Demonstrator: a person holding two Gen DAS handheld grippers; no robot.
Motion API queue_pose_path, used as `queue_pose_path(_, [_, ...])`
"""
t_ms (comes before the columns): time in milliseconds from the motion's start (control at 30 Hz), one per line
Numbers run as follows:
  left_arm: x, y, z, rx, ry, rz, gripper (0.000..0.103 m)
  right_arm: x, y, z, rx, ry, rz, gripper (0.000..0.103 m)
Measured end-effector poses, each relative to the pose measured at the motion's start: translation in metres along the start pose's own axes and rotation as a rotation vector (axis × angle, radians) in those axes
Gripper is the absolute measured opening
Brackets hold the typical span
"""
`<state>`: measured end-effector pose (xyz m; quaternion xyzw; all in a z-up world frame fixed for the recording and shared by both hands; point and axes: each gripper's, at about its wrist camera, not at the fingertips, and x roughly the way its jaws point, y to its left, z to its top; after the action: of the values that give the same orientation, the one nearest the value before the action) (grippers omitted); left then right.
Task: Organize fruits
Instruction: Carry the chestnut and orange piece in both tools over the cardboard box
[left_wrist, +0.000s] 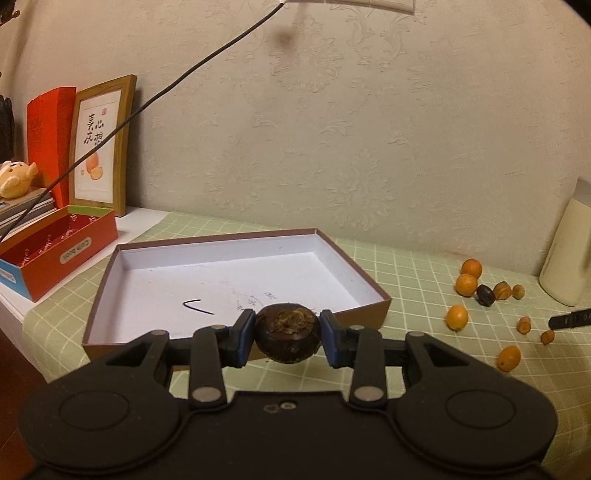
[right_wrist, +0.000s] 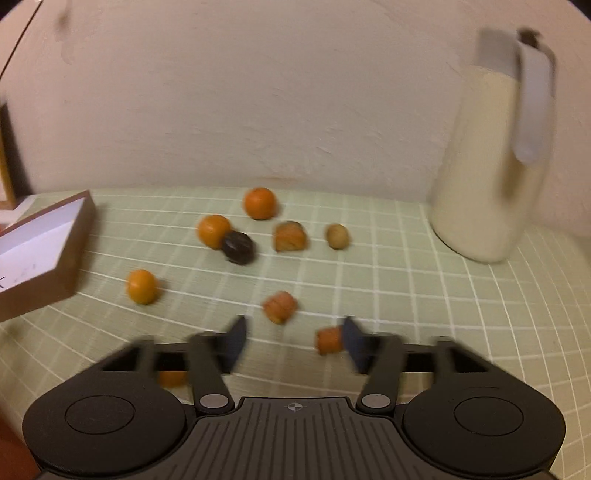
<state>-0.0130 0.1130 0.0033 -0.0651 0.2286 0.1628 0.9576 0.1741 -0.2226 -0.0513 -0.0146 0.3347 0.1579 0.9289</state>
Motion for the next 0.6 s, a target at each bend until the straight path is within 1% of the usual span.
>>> queue_pose_path(100, [0.001, -0.004, -0.001, 0.008, 0.000, -0.004, 0.028, 0.001, -0.001, -0.007, -0.027, 0.002, 0.012, 0.062])
queue_pose_path(167, [0.001, -0.004, -0.001, 0.009, 0.002, -0.001, 0.028, 0.006, 0.003, -0.010, -0.065, 0.022, -0.017, 0.062])
queue_pose_path(300, [0.002, -0.003, -0.002, 0.015, 0.009, 0.005, 0.028, 0.026, -0.002, -0.012, -0.057, 0.044, -0.040, 0.062])
queue_pose_path(367, [0.002, -0.001, -0.002, 0.016, 0.013, 0.011, 0.028, 0.036, -0.008, -0.015, -0.045, 0.064, -0.035, 0.060])
queue_pose_path(433, [0.002, 0.001, -0.003, 0.016, 0.015, 0.016, 0.028, 0.042, -0.011, -0.016, -0.036, 0.061, -0.040, 0.053])
queue_pose_path(467, [0.002, 0.002, -0.003, 0.015, 0.016, 0.017, 0.028, 0.044, -0.012, -0.014, -0.030, 0.060, -0.041, 0.047])
queue_pose_path(500, [0.002, 0.003, -0.003, 0.014, 0.016, 0.019, 0.028, 0.044, -0.013, -0.013, -0.028, 0.057, -0.041, 0.031])
queue_pose_path(533, [0.002, 0.004, -0.003, 0.013, 0.017, 0.020, 0.028, 0.045, -0.012, -0.013, -0.030, 0.054, -0.040, 0.022])
queue_pose_path(600, [0.001, 0.004, -0.003, 0.014, 0.016, 0.020, 0.028, 0.045, -0.009, -0.012, -0.048, 0.054, -0.046, 0.022])
